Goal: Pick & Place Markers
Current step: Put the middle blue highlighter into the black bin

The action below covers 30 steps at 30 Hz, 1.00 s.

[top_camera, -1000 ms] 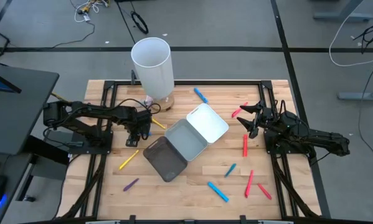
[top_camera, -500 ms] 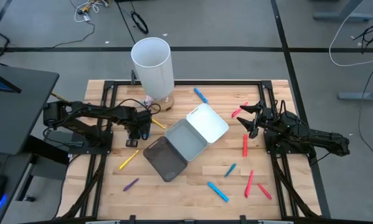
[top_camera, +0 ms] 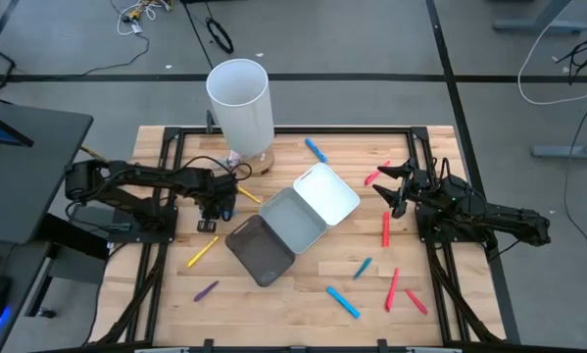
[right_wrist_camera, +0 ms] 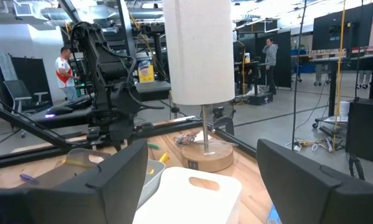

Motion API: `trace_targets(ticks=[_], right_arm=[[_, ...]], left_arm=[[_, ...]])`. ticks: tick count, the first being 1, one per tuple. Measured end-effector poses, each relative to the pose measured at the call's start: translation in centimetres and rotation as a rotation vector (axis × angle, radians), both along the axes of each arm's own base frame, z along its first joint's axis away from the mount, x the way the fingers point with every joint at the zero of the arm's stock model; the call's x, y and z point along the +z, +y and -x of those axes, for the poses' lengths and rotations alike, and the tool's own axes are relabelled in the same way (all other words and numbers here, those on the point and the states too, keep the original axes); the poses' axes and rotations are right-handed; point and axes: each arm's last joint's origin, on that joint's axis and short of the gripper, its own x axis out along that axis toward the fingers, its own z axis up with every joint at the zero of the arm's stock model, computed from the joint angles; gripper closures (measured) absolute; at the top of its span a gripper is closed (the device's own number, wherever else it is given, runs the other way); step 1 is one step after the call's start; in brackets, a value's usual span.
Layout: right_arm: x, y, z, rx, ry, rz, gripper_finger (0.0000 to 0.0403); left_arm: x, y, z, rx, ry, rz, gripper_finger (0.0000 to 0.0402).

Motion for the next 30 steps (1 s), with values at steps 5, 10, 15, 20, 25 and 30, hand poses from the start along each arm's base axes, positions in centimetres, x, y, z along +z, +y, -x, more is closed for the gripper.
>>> trace_targets(ticks=[5, 10, 15, 20, 25, 30], right_arm=[[0.0, 0.0, 0.0, 0.0, 0.0, 0.0, 0.0101], [0.0, 0.0, 0.0, 0.0, 0.0, 0.0, 0.0101], [0.0, 0.0, 0.0, 0.0, 0.0, 0.0, 0.0101], [0.0, 0.0, 0.0, 0.0, -0.001, 0.0, 0.0101], [0.0, 0.0, 0.0, 0.0, 0.0, 0.0, 0.0101], [0.0, 0.0, 0.0, 0.0, 0.0, 0.0, 0.0101]], left_arm=[[1.2, -0.1, 0.2, -0.001, -0.07, -0.02, 0.0334], [2.3, -0.1, 0.6, -0.025, -0.124, -0.06, 0.0334], [3.3, -0.1, 0.7, -0.061, -0.151, -0.087, 0.0334], [4.6, 0.1, 0.5, -0.124, -0.116, -0.146, 0.0334], [6.4, 0.3, 0.0, -0.138, -0.124, -0.151, 0.0334], [8.3, 0.4, -0.3, -0.139, -0.119, -0.149, 0.0334]])
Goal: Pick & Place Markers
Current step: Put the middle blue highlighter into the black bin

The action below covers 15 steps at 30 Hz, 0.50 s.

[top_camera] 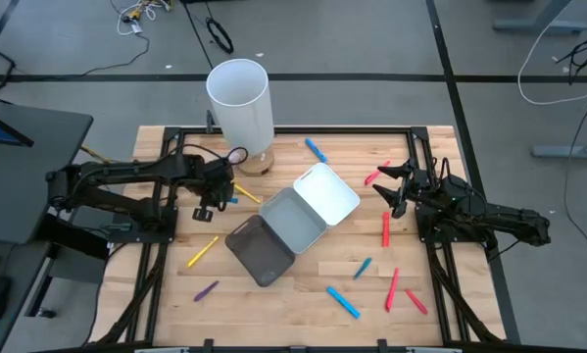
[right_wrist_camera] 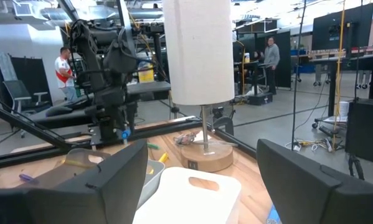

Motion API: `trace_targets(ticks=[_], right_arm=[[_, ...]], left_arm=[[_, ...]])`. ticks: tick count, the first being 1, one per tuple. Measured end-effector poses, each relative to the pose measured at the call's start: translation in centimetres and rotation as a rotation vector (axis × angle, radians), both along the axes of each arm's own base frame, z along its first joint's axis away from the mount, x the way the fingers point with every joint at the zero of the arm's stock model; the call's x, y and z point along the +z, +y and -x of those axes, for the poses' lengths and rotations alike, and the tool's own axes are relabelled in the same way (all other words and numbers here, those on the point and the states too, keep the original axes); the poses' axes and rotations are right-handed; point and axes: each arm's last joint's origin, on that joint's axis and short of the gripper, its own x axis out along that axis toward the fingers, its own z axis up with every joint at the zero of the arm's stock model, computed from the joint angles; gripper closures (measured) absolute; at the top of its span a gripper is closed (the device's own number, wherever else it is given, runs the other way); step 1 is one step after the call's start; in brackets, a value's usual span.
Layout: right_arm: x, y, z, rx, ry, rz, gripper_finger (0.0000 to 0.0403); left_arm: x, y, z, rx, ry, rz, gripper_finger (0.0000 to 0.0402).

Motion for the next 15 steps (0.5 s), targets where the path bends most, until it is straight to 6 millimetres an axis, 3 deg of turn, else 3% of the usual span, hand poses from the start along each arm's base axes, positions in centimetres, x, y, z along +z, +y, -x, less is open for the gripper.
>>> trace_targets(ticks=[15], right_arm=[[0.0, 0.0, 0.0, 0.0, 0.0, 0.0, 0.0101]], left_arm=[[6.9, -0.5, 0.3, -0.003, 0.013, 0.088, 0.0333]])
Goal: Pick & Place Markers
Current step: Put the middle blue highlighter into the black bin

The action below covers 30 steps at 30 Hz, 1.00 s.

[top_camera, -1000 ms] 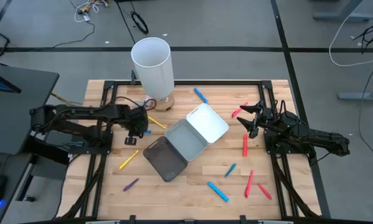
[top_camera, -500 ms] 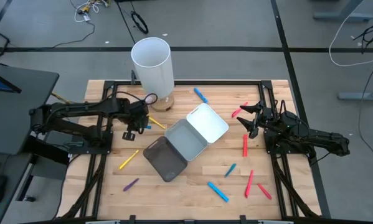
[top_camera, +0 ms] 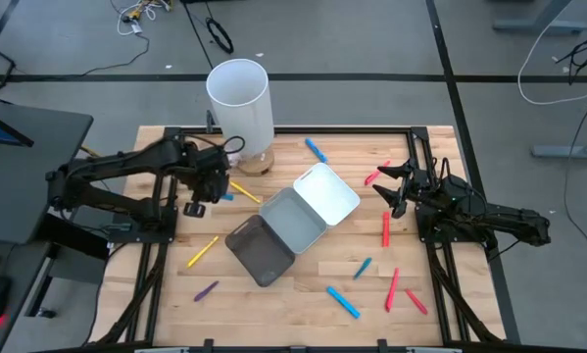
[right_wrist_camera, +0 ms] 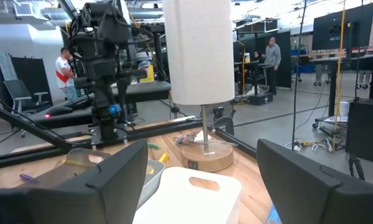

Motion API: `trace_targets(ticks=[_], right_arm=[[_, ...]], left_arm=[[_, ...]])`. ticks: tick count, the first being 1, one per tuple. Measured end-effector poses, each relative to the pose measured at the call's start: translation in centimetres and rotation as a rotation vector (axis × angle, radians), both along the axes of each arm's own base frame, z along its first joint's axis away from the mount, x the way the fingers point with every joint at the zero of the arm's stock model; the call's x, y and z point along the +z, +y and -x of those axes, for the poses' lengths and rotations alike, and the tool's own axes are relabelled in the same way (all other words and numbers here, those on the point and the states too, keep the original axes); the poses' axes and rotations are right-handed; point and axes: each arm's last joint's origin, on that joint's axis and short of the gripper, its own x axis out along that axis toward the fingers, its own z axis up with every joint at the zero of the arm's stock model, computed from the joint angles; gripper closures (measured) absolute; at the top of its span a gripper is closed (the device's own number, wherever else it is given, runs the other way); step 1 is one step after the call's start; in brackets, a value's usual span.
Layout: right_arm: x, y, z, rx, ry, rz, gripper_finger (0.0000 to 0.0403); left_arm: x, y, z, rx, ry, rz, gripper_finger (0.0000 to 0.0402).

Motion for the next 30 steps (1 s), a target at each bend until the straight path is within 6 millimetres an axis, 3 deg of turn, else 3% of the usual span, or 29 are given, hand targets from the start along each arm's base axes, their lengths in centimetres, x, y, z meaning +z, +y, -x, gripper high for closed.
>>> trace_targets(ticks=[7, 18, 30], right_arm=[[0.0, 0.0, 0.0, 0.0, 0.0, 0.0, 0.0101], [0.0, 0.0, 0.0, 0.0, 0.0, 0.0, 0.0101], [0.0, 0.0, 0.0, 0.0, 0.002, 0.0, 0.0101]], left_arm=[[2.9, -0.9, 0.3, -0.023, -0.014, 0.002, 0.0333], [5.8, -3.5, 1.3, -0.128, -0.038, 0.01, 0.0333], [6.9, -6.3, 2.9, -0.243, -0.053, 0.031, 0.0332]])
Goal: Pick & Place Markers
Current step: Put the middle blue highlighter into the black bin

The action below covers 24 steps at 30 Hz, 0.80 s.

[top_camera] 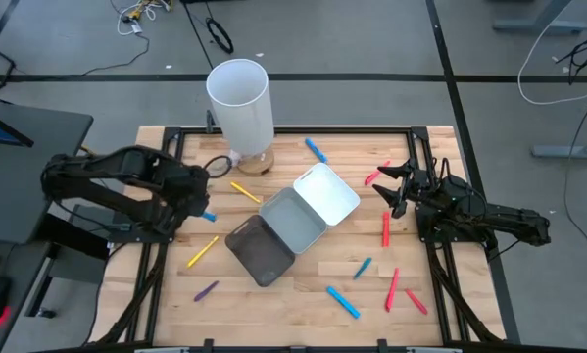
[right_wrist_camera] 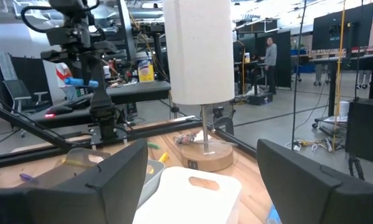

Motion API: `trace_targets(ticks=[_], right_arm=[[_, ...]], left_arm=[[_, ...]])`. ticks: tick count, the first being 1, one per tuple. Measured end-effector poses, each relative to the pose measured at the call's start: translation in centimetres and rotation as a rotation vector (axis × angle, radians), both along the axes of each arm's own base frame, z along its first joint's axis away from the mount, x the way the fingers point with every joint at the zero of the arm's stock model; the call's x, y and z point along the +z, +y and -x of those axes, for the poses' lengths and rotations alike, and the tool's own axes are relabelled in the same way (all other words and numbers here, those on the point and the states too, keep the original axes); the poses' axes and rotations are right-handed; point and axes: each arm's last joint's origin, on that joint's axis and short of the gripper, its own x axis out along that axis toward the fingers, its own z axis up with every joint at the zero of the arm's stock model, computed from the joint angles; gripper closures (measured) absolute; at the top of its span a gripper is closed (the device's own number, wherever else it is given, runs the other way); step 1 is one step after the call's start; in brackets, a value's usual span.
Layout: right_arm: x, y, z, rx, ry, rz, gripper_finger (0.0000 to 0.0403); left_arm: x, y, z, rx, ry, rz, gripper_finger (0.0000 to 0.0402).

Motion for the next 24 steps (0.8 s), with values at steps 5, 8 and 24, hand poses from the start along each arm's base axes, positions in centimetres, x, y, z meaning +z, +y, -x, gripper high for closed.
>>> trace_targets(ticks=[5, 8, 24], right_arm=[[0.0, 0.0, 0.0, 0.0, -0.003, 0.0, 0.0101], [0.0, 0.0, 0.0, 0.0, -0.002, 0.0, 0.0101], [0.0, 0.0, 0.0, 0.0, -0.001, 0.0, 0.0101]], left_arm=[[0.0, -0.8, 0.0, -0.027, -0.001, 0.004, 0.0332], [-0.1, -1.2, -0.3, -0.066, -0.012, -0.022, 0.0332], [0.7, -2.8, -5.5, -0.201, -0.003, -0.06, 0.0332]])
